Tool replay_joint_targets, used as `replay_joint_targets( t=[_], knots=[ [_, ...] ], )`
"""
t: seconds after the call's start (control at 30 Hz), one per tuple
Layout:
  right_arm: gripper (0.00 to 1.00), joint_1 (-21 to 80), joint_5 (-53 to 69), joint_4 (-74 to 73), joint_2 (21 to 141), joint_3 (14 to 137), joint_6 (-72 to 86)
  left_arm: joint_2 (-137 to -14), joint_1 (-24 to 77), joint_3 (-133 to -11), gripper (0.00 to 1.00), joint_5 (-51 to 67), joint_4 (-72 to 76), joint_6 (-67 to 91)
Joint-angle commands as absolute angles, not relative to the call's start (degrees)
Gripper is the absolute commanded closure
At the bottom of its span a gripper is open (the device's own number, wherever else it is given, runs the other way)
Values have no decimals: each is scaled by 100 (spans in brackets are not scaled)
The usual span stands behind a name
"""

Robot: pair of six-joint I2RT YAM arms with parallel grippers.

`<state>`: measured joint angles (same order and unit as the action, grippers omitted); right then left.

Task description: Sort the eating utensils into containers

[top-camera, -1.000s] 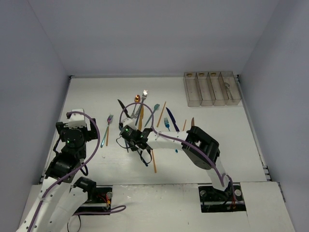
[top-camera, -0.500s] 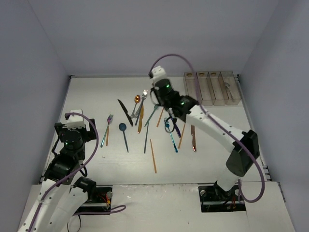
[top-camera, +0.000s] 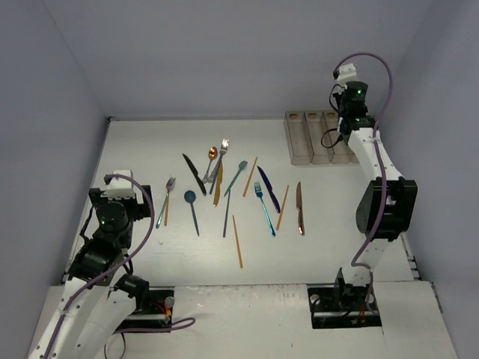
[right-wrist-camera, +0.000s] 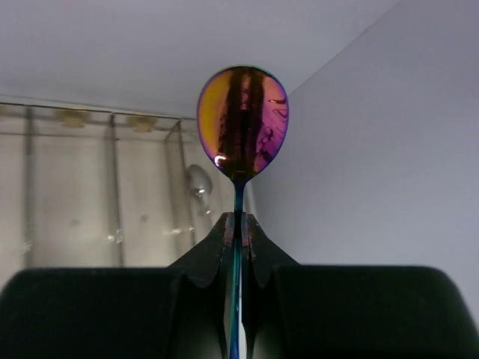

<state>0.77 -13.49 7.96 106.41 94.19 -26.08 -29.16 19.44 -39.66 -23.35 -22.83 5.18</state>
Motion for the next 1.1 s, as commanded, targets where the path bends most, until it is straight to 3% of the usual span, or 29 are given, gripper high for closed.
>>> replay_joint_targets(
  t=[0.0, 0.33, 0.77, 0.9, 1.07],
  knots=[
    [100, -402, -926, 1446, 11367, 10228, -3259, -3288, 1969, -4122, 9, -1999, -1909, 432],
    [100, -776, -713, 1821, 12910, 11202, -3074, -3840, 1965, -4110, 9, -2149, -1941, 366],
    [99, -844, -573, 1891, 13987, 12032, -2948, -3936, 1951, -3966, 9, -2047, -1777, 171],
    [89, -844, -604, 1898, 14010, 11907, -2810, -4054, 1951, -4022, 9, -1955, -1800, 282],
    [67, -840, -737, 1890, 13804, 11737, -2688, -4124, 1951, -4229, 9, -1788, -1774, 927]
  ],
)
